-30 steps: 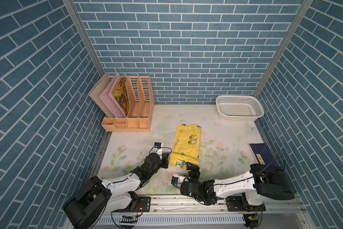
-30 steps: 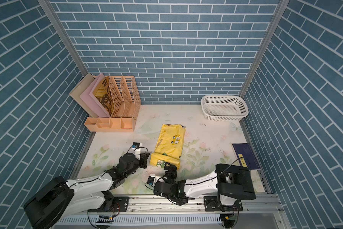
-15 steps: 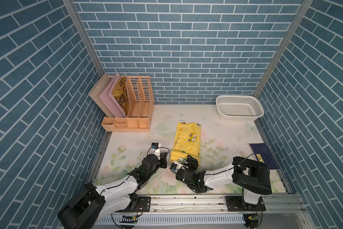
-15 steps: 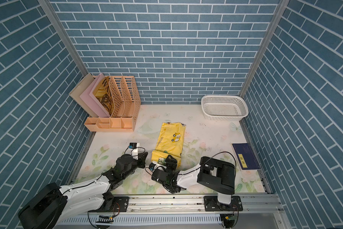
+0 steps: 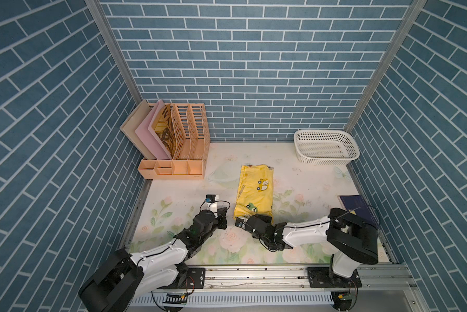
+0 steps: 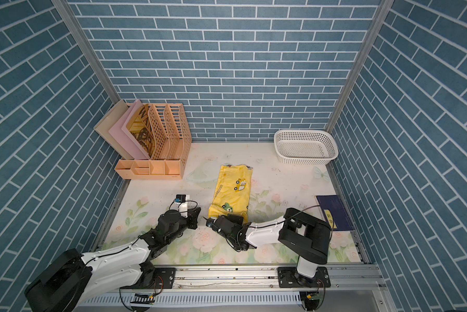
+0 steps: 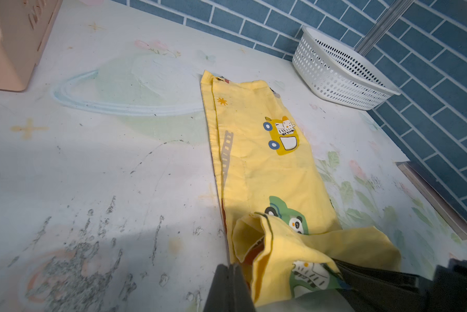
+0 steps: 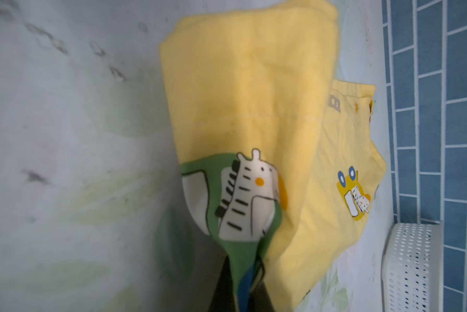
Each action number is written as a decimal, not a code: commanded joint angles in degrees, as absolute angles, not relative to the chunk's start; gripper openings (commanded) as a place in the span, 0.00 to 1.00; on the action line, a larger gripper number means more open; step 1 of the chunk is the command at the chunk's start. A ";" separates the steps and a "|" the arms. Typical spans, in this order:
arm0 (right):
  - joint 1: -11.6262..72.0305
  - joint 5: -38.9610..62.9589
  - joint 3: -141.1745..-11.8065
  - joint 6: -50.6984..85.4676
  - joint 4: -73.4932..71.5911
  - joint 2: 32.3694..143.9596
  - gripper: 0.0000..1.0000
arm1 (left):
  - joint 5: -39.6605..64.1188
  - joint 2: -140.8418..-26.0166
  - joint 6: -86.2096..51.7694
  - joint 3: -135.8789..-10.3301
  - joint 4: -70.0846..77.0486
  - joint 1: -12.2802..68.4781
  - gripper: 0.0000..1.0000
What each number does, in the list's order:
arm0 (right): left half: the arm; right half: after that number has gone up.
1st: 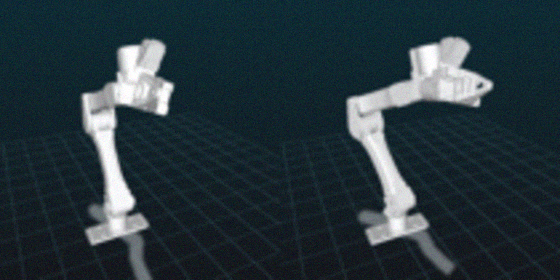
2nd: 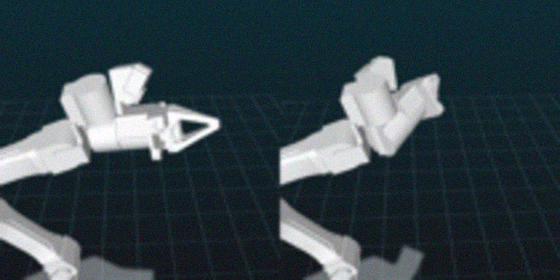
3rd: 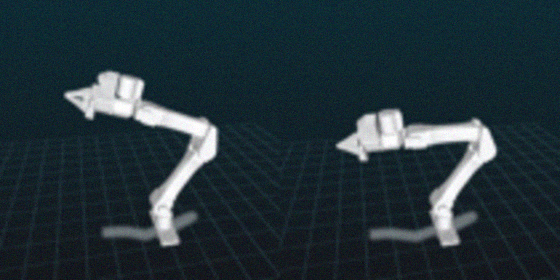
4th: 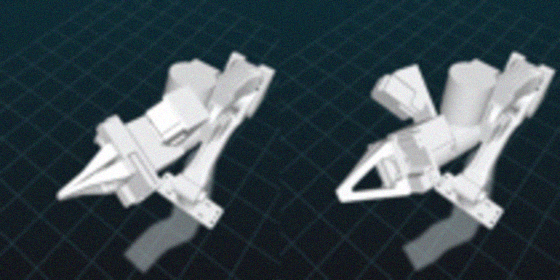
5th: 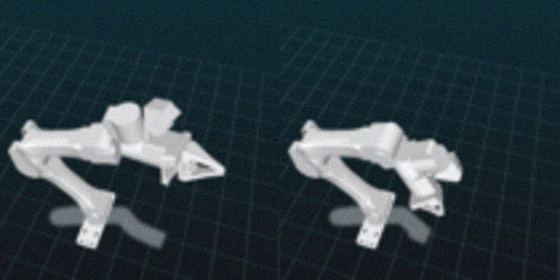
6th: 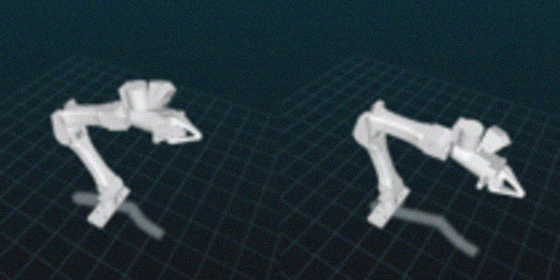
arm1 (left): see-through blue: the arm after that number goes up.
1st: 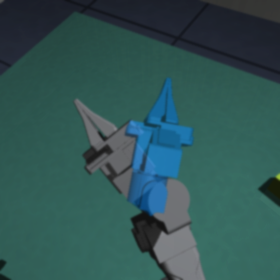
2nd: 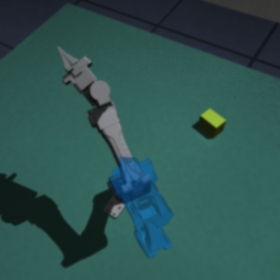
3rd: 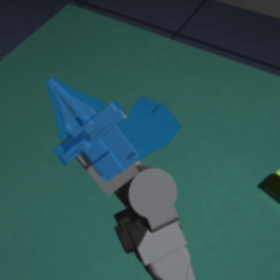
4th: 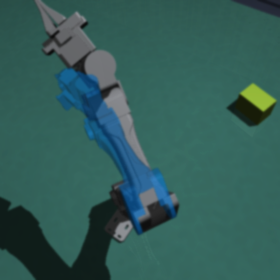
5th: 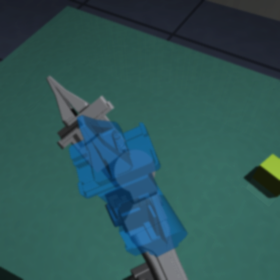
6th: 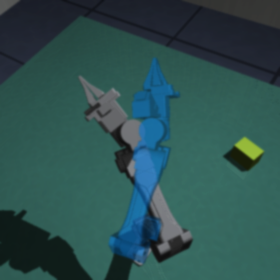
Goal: Roll up the pillowcase
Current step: Roll the pillowcase at the center of the board.
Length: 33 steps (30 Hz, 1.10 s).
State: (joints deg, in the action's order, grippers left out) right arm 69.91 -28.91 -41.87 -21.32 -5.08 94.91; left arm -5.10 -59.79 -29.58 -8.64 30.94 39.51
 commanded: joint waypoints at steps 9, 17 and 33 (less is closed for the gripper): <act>58.53 14.92 -55.71 -19.94 26.11 88.39 0.00 | -2.90 -57.66 -28.92 -8.32 30.33 38.63 0.00; 51.39 32.48 -66.63 -23.78 40.19 97.46 0.00 | -2.29 -56.00 -27.86 -8.51 29.44 38.49 0.00; 49.48 34.63 -65.75 -20.31 35.31 99.91 0.64 | -2.93 -49.44 -27.12 -6.58 26.56 38.48 0.00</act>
